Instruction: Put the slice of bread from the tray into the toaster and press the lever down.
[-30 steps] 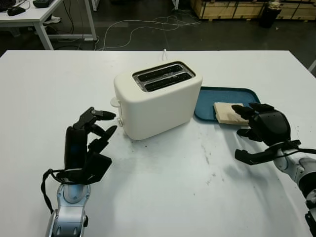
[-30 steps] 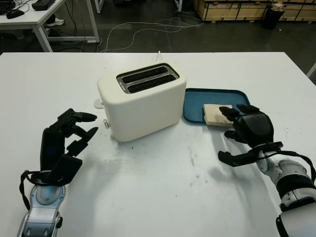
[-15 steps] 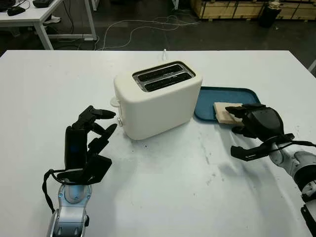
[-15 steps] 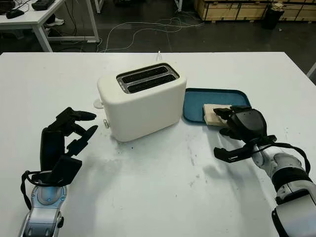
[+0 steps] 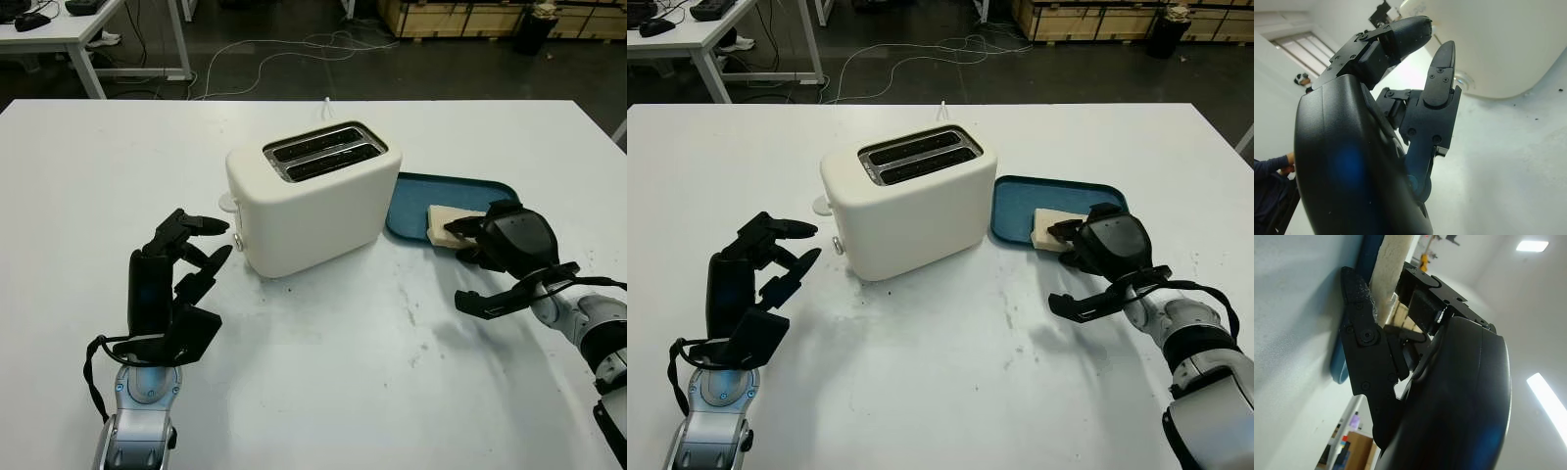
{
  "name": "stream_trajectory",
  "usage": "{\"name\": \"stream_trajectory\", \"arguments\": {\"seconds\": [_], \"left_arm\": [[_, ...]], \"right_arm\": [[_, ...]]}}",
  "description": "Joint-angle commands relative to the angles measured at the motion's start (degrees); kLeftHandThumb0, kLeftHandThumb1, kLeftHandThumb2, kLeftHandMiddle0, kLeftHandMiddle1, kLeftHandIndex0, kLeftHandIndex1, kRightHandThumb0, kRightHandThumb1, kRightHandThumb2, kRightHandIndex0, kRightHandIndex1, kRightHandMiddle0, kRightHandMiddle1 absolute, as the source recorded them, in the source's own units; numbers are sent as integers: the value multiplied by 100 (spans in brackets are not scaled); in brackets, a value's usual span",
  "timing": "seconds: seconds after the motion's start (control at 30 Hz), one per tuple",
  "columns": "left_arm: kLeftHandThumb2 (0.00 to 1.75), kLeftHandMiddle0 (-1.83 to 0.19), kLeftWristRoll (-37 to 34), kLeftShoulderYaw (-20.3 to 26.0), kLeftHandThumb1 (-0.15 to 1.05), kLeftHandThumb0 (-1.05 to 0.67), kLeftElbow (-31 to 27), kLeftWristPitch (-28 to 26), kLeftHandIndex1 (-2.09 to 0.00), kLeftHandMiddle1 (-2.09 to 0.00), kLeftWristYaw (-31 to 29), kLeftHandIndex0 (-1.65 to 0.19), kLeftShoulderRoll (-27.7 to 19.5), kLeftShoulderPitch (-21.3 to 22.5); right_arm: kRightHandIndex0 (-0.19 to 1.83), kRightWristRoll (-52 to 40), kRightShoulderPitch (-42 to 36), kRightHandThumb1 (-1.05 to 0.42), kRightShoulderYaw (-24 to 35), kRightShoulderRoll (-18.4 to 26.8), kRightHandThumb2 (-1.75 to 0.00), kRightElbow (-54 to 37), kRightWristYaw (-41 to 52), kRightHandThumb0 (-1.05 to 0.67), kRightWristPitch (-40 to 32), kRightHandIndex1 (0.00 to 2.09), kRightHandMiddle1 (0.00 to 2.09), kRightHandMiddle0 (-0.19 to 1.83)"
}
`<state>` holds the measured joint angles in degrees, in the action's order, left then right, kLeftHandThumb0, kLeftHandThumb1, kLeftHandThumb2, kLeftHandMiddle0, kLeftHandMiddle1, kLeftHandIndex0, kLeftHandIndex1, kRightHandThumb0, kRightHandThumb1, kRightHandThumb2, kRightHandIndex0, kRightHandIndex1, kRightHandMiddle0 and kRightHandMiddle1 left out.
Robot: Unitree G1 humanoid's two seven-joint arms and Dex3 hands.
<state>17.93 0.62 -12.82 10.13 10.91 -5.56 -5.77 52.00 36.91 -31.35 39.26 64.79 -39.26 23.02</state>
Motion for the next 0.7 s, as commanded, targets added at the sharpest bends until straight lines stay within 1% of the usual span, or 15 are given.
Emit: {"name": "stream_trajectory", "arguments": {"seconds": [0.0,0.07,0.1,0.13,0.17,0.2,0.3,0.33,0.43,0.6,0.67], "left_arm": [[15,-63,13,8,92,-27,-68,-15,-103,-164,-27,-58,-5,30],[15,-63,18,4,92,-28,-67,-12,-103,-164,-40,-58,-15,28],[15,-63,15,3,92,-28,-69,-17,-103,-164,-44,-58,-13,27],[15,-63,11,4,92,-28,-64,-18,-103,-164,-46,-58,-12,29],[15,-63,3,7,92,-28,-62,-22,-103,-164,-55,-59,-12,29],[15,-63,6,8,92,-28,-65,-33,-103,-164,-63,-59,-12,27],[15,-63,0,12,92,-28,-58,-32,-102,-164,-72,-59,-4,27],[15,-63,-6,12,92,-28,-63,-43,-102,-164,-71,-59,7,24],[15,-64,21,3,92,-27,-69,-49,-102,-164,-57,-59,12,23],[15,-64,34,13,92,-26,-46,-23,-102,-164,-52,-59,-4,31],[15,-64,24,14,92,-26,-54,-23,-101,-164,-58,-59,-1,24]], "right_arm": [[70,90,21,-92,-111,-9,-22,49,-118,-55,-59,138,42,97],[75,77,18,-92,-107,-10,-22,69,-376,-56,21,133,54,96],[75,85,25,-92,-115,-11,-24,76,-533,-56,29,137,63,92],[72,88,36,-92,-123,-14,-27,86,-675,-57,39,155,81,85],[70,108,58,-92,-141,-11,-28,96,-901,-57,65,164,92,80],[74,138,83,-92,-165,-7,-33,104,-1113,-58,75,170,112,75],[81,178,202,-92,-213,13,-43,94,-1502,-61,63,174,149,63],[84,201,243,-92,-231,20,-48,84,-1596,-62,39,174,164,59],[85,236,363,-92,-255,68,-53,-5,-1788,-62,74,175,173,58],[87,420,546,-92,-312,158,-51,-210,-2013,-61,-20,175,175,56],[89,434,599,-92,-298,189,-46,-287,-2039,-60,4,175,175,58]]}}
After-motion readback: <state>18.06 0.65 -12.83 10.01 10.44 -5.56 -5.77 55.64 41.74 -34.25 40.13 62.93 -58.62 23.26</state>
